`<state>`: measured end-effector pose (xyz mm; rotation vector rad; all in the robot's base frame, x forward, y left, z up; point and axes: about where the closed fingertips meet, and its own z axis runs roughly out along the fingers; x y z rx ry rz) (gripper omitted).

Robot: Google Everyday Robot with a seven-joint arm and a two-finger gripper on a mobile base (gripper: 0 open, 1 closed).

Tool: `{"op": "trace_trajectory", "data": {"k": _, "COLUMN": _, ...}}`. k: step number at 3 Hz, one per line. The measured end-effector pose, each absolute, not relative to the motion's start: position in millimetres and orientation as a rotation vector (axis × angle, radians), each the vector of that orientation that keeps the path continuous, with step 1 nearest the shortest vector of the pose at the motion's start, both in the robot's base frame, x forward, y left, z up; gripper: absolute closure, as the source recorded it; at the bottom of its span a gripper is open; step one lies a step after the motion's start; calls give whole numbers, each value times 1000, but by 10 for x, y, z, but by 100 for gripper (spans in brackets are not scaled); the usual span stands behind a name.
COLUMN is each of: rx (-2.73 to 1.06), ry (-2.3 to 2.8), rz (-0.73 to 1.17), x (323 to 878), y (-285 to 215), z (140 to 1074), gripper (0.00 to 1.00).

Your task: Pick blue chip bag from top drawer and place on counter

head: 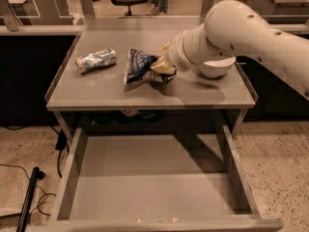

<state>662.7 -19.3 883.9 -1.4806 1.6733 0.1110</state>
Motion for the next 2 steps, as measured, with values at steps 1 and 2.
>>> {"op": "trace_trajectory", "data": {"k": 1, "rx": -1512, "ry": 1692, "rz": 76, "x": 6741, "y": -147, "z": 8730, "gripper": 100}}
{"op": "trace_trajectory", "data": {"k": 2, "rx": -1524, "ry": 1698, "rz": 67, "x": 6777, "y": -137, "z": 8685, "gripper": 100}}
